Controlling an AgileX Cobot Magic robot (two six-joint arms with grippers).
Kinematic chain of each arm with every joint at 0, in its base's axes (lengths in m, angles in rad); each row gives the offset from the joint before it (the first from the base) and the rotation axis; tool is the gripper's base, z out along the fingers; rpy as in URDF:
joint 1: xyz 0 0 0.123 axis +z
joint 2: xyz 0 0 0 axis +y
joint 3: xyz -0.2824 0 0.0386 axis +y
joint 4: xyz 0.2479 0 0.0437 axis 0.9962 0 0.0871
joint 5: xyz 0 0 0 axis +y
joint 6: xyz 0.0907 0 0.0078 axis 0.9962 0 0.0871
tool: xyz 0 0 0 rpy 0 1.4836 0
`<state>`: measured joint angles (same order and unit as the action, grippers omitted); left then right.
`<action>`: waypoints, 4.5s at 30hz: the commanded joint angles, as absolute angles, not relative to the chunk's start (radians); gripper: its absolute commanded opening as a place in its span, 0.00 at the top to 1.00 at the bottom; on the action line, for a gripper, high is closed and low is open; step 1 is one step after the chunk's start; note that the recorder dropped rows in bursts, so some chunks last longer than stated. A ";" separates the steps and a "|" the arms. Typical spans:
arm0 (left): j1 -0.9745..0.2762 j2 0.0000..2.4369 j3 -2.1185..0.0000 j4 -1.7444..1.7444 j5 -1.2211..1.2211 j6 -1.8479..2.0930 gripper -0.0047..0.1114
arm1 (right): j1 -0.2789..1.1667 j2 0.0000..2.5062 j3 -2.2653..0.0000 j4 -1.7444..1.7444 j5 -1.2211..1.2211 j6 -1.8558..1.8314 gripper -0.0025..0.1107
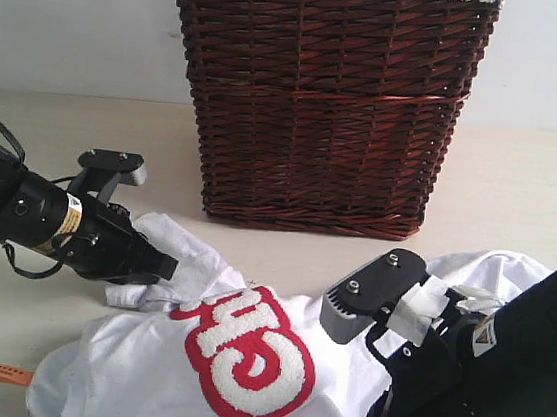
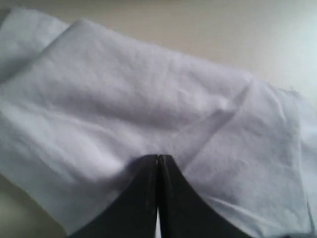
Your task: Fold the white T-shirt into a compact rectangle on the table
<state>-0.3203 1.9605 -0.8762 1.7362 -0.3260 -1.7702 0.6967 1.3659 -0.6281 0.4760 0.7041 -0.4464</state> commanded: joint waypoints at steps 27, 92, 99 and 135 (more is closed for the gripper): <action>-0.229 2.043 -0.934 1.744 -0.275 -1.685 0.93 | 0.698 1.364 -0.625 0.631 0.884 -0.600 0.98; -0.241 1.929 -1.000 1.396 -0.203 -0.755 0.96 | 0.698 1.364 -0.625 0.655 0.707 -0.652 0.87; -0.245 1.975 -1.088 1.312 -0.459 -0.757 0.96 | 0.698 1.364 -0.625 0.654 0.710 -0.652 0.87; -0.231 1.997 -0.944 1.284 -0.302 -0.973 0.96 | 0.698 1.364 -0.625 0.655 0.712 -0.652 0.87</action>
<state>-0.2322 1.9848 -0.9262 1.1738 -0.2751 -0.8506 0.6967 1.3659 -0.6281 0.6538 0.7132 -0.6408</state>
